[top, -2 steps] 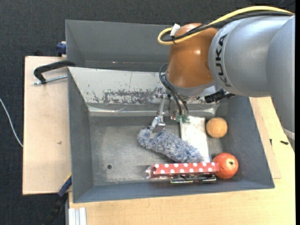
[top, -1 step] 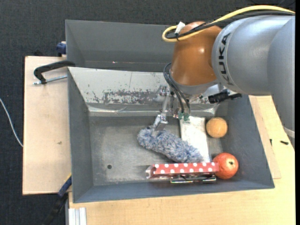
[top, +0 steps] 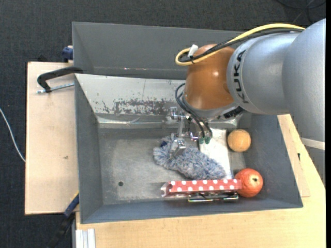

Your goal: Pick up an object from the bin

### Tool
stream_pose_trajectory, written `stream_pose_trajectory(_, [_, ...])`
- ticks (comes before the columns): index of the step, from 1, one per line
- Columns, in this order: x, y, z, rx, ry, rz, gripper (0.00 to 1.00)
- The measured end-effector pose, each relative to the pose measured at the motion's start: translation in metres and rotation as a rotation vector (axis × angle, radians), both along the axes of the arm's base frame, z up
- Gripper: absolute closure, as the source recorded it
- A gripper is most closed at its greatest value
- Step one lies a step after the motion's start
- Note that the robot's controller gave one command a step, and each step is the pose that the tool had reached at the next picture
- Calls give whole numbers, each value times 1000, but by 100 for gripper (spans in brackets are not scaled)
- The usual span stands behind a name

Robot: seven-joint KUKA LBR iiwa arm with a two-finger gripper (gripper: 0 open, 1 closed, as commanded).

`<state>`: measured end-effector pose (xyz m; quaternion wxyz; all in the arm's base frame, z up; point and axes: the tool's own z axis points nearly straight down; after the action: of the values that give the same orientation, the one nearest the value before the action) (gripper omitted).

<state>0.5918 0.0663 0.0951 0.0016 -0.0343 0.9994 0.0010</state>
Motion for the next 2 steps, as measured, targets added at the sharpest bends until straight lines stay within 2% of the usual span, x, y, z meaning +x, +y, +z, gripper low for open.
stream_pose_trajectory(1, [-5,-7,-18,5,-3,-176,100])
stream_pose_trajectory(2, [-5,-7,-18,5,-3,-176,100])
